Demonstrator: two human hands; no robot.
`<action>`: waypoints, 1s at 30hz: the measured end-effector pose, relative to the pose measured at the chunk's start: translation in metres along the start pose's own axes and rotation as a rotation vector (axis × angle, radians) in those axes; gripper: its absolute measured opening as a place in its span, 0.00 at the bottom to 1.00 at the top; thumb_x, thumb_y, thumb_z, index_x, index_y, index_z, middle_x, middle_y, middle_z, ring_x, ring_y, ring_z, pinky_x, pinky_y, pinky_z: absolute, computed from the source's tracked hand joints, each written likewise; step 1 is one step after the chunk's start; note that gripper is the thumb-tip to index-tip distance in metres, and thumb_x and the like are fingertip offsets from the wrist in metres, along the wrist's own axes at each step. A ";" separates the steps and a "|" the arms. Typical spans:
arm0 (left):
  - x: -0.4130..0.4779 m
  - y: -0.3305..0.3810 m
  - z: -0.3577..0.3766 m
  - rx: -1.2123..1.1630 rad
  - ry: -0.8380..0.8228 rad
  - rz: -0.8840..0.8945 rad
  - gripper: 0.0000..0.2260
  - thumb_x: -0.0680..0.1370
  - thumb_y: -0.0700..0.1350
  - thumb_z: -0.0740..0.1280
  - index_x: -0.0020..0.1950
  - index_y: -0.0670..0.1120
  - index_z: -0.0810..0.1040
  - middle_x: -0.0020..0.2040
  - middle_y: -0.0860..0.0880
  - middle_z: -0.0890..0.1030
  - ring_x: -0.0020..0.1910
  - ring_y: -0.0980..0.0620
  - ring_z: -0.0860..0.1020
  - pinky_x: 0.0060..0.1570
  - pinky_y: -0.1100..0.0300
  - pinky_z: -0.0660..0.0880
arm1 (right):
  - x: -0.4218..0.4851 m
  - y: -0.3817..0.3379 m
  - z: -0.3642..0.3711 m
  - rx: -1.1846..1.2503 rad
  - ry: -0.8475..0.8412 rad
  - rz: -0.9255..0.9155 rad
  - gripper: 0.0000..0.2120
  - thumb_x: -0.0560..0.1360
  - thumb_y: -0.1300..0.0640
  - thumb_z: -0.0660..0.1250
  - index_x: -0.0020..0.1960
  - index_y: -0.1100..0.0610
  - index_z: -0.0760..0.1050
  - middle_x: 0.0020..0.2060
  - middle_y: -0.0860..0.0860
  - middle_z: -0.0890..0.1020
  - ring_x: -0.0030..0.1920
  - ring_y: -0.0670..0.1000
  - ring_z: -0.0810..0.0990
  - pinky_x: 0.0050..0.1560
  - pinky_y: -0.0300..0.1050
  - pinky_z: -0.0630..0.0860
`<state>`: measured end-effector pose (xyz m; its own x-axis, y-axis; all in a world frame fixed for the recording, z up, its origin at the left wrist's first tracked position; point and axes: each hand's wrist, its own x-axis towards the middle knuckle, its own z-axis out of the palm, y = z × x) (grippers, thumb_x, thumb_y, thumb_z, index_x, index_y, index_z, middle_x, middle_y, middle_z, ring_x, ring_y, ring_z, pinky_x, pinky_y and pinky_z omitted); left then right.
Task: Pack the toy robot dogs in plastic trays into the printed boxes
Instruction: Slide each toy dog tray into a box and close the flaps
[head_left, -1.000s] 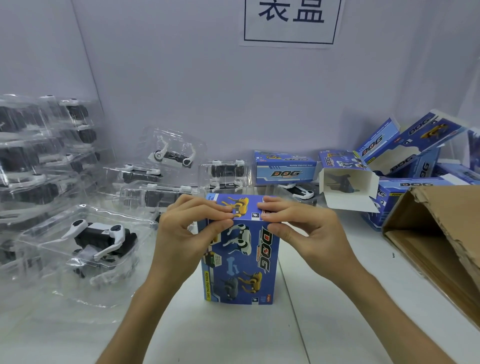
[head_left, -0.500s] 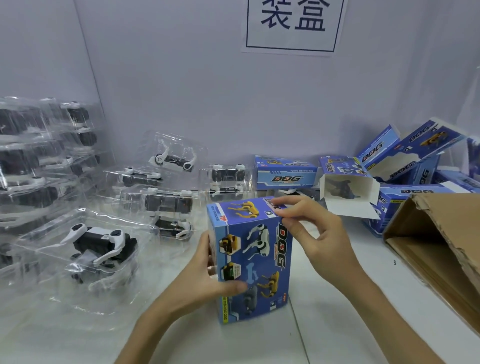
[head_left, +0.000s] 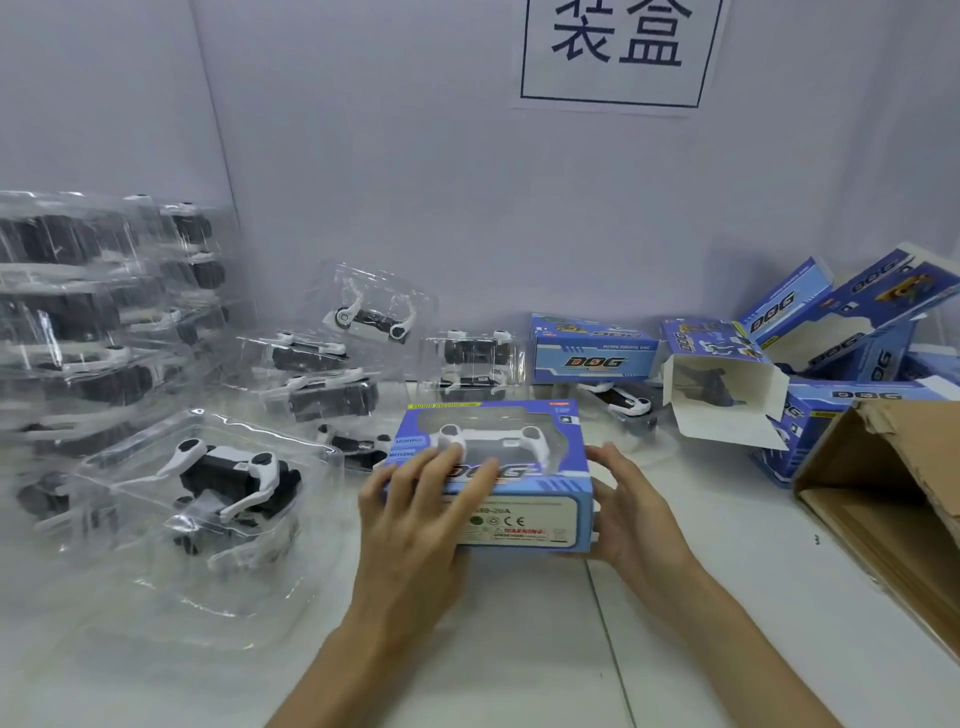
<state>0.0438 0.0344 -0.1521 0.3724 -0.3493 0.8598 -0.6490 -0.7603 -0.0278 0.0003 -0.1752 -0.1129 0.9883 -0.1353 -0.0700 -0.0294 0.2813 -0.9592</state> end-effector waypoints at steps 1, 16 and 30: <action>-0.002 0.005 0.001 0.029 -0.006 0.055 0.36 0.62 0.38 0.72 0.70 0.54 0.72 0.67 0.46 0.74 0.65 0.45 0.71 0.64 0.49 0.61 | 0.000 0.001 0.000 -0.005 -0.030 0.057 0.27 0.72 0.36 0.61 0.63 0.51 0.79 0.56 0.60 0.84 0.50 0.62 0.85 0.47 0.60 0.83; 0.000 0.015 -0.014 -1.300 -0.488 -0.863 0.25 0.75 0.59 0.59 0.68 0.50 0.75 0.59 0.42 0.84 0.51 0.44 0.84 0.48 0.44 0.80 | -0.019 -0.011 -0.034 -0.122 -0.027 -0.228 0.28 0.70 0.37 0.71 0.68 0.38 0.68 0.58 0.45 0.84 0.56 0.53 0.85 0.52 0.45 0.82; 0.005 -0.002 0.007 -1.614 -0.476 -1.166 0.24 0.73 0.58 0.57 0.65 0.54 0.77 0.62 0.49 0.83 0.48 0.37 0.85 0.50 0.40 0.73 | -0.058 -0.036 -0.102 0.272 0.568 -0.378 0.33 0.65 0.56 0.80 0.67 0.59 0.72 0.47 0.54 0.85 0.42 0.52 0.84 0.37 0.47 0.82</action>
<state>0.0515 0.0304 -0.1514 0.8934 -0.4466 -0.0479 0.1981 0.2962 0.9344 -0.0708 -0.2743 -0.1022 0.6911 -0.7210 0.0504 0.4096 0.3333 -0.8492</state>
